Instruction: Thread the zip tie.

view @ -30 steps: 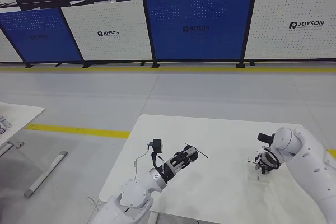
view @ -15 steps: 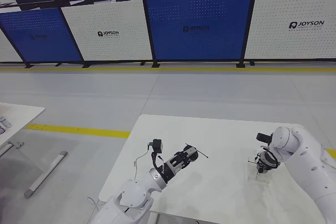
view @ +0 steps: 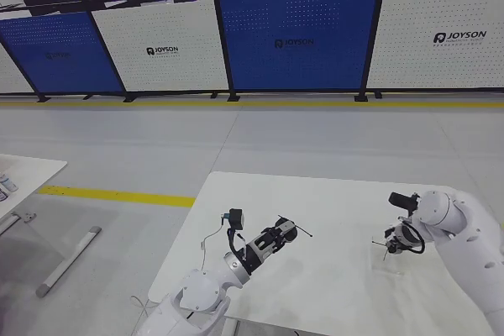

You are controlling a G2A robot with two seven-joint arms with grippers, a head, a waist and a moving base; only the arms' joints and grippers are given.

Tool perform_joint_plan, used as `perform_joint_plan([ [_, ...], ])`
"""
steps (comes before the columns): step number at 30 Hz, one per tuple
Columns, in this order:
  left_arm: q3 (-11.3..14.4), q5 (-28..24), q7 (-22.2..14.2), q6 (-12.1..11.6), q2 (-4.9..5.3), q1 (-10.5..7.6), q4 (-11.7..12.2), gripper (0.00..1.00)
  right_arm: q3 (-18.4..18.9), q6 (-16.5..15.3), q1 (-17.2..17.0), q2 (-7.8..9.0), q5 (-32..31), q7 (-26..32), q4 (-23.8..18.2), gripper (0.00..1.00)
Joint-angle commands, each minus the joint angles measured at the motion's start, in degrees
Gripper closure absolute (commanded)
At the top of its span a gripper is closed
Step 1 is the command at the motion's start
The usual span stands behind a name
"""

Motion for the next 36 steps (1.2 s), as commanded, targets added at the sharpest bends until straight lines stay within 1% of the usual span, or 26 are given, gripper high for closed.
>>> perform_joint_plan([
  [1,0.0,0.0,0.0,0.0,0.0,0.0,0.0,1.0,2.84,0.09,-2.67,1.17,-0.58,-0.44,-4.3,1.0],
  [3,0.0,0.0,0.0,0.0,0.0,0.0,0.0,1.0,5.28,0.09,-5.24,2.17,-1.48,-0.72,-7.92,1.0],
  [4,0.0,0.0,0.0,0.0,0.0,0.0,0.0,1.0,7.14,0.09,-6.97,2.75,-1.91,-1.41,-10.07,1.0],
  [6,0.0,0.0,0.0,0.0,0.0,0.0,0.0,1.0,9.25,0.09,-9.21,3.31,-1.83,-2.2,-12.63,1.0],
  [24,0.0,0.0,0.0,0.0,0.0,0.0,0.0,1.0,9.25,0.09,-9.21,3.31,-1.83,-2.2,-12.63,1.0],
  [26,0.0,0.0,0.0,0.0,0.0,0.0,0.0,1.0,9.79,-1.64,-10.0,3.25,0.42,-3.75,-12.61,1.0],
  [27,0.0,0.0,0.0,0.0,0.0,0.0,0.0,1.0,10.76,-0.87,-10.03,3.33,0.82,-5.67,-12.75,1.0],
  [28,0.0,0.0,0.0,0.0,0.0,0.0,0.0,1.0,11.47,-0.27,-10.35,3.38,1.27,-7.11,-13.71,1.0],
  [30,0.0,0.0,0.0,0.0,0.0,0.0,0.0,1.0,13.52,-0.53,-11.92,3.63,3.64,-8.93,-16.27,1.0],
  [31,0.0,0.0,0.0,0.0,0.0,0.0,0.0,1.0,15.35,-0.16,-13.23,3.92,4.53,-10.84,-18.45,1.0],
  [33,0.0,0.0,0.0,0.0,0.0,0.0,0.0,1.0,17.41,-0.08,-16.1,4.36,4.99,-13.09,-22.51,1.0],
  [34,0.0,0.0,0.0,0.0,0.0,0.0,0.0,1.0,18.59,-0.14,-18.06,4.64,5.12,-14.12,-25.07,1.0],
  [36,0.0,0.0,0.0,0.0,0.0,0.0,0.0,1.0,18.59,-0.14,-18.06,4.64,5.12,-14.12,-25.07,1.0],
])
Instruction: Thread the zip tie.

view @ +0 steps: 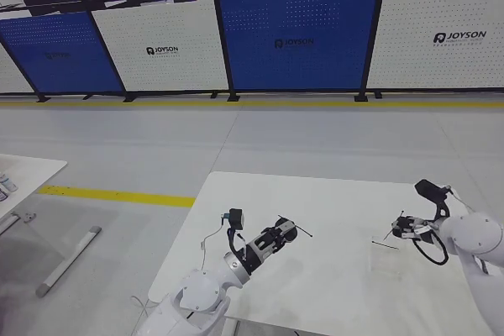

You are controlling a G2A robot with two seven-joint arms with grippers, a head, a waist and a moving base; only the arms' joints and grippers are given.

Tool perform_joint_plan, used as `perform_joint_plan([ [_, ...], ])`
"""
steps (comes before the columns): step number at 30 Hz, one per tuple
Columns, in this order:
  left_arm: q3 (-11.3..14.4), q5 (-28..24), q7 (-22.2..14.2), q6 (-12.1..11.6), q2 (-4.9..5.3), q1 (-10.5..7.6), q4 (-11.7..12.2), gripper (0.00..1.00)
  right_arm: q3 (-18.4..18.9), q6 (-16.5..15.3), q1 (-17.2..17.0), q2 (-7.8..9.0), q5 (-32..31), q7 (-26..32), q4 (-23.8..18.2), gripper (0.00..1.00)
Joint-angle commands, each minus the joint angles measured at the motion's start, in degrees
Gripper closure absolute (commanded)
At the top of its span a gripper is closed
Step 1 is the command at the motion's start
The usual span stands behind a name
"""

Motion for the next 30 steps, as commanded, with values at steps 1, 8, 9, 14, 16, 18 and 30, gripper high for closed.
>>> perform_joint_plan([
  [1,0.0,0.0,0.0,0.0,0.0,0.0,0.0,1.0,-0.04,-0.04,0.24,-0.01,-0.04,0.08,0.42,1.0],
  [8,0.0,0.0,0.0,0.0,0.0,0.0,0.0,1.0,-0.04,-0.04,0.24,-0.01,-0.04,0.08,0.42,1.0],
  [9,0.0,0.0,0.0,0.0,0.0,0.0,0.0,1.0,-0.04,-0.04,0.24,-0.01,-0.04,0.08,0.42,1.0],
  [14,0.0,0.0,0.0,0.0,0.0,0.0,0.0,1.0,-0.04,-0.04,0.24,-0.01,-0.04,0.08,0.42,1.0],
  [16,0.0,0.0,0.0,0.0,0.0,0.0,0.0,1.0,0.71,-0.92,-0.82,-0.13,2.03,-3.12,-0.11,1.0],
  [18,0.0,0.0,0.0,0.0,0.0,0.0,0.0,1.0,2.83,-1.75,-2.35,-0.1,5.71,-5.74,-0.76,1.0],
  [30,0.0,0.0,0.0,0.0,0.0,0.0,0.0,1.0,10.43,-5.65,-21.57,0.0,17.8,-22.22,-13.93,1.0],
])
